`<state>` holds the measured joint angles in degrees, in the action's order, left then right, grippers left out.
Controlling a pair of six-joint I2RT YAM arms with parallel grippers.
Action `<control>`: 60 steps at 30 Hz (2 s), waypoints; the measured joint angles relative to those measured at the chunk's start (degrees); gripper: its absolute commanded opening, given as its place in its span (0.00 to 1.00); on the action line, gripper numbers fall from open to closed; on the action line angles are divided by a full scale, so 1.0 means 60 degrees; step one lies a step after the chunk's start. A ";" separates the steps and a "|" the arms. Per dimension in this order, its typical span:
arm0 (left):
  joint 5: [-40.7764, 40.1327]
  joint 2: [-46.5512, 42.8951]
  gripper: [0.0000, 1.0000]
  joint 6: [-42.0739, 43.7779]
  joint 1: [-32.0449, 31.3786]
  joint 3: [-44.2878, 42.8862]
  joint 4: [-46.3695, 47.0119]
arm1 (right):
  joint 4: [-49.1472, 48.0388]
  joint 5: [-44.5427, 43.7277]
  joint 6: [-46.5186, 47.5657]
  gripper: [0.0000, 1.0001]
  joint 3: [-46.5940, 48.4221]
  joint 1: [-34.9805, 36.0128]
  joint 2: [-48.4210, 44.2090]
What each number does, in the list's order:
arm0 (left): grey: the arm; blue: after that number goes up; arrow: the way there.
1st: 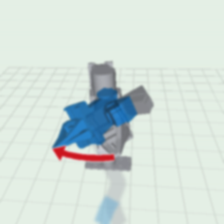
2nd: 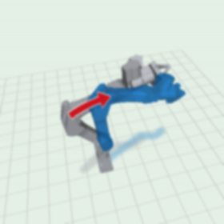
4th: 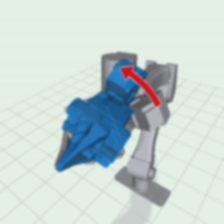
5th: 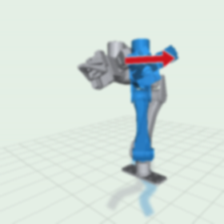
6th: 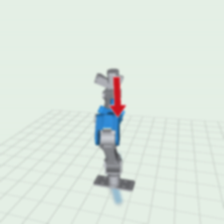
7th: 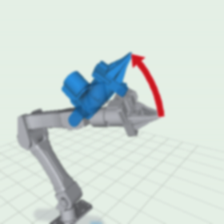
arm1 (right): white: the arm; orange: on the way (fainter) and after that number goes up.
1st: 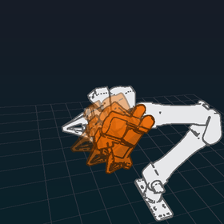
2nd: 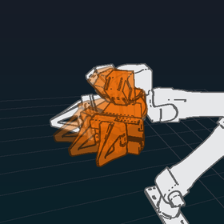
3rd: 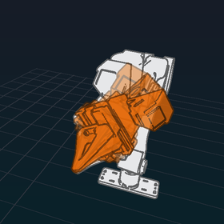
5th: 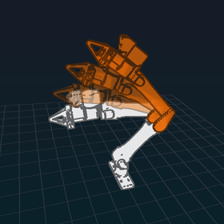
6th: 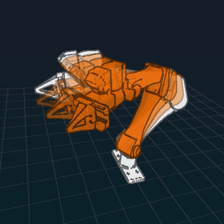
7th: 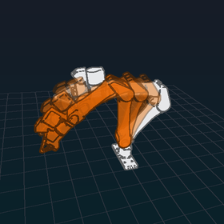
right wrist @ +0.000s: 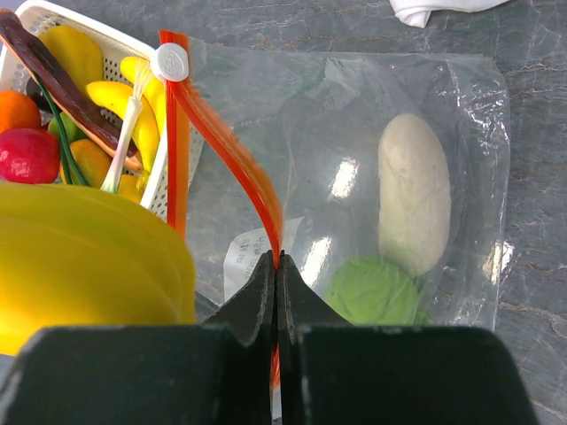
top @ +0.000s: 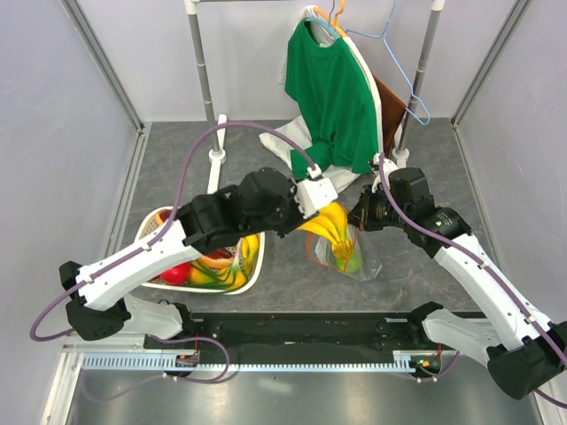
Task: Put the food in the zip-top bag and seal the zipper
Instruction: Place the fake fruit in the zipper food storage bag, then adjust the zipper food storage bag at the center of the board.
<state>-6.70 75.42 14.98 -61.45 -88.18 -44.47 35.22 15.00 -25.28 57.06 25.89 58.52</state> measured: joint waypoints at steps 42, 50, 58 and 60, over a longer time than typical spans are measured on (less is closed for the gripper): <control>0.2178 0.0299 0.90 0.0871 0.1100 0.2415 0.2626 | -0.0324 0.1934 -0.0171 0.00 0.0004 -0.0022 -0.0229; 0.3490 -0.2120 0.86 -0.1523 0.3388 0.3595 0.2229 | -0.0415 0.2033 -0.0189 0.00 0.0135 -0.0022 -0.0262; 0.5227 -0.0608 0.97 -0.3136 0.3530 0.3996 0.1621 | -0.0525 0.1989 -0.0266 0.00 0.0280 -0.0022 -0.0255; 0.5650 -0.0681 0.97 -0.3563 0.3512 0.4273 0.1581 | -0.0525 0.1953 -0.0295 0.00 0.0291 -0.0022 -0.0255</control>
<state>27.20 71.33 -6.39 -40.38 -62.54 -34.98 32.08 26.72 -27.05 58.81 25.76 56.99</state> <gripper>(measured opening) 0.965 0.010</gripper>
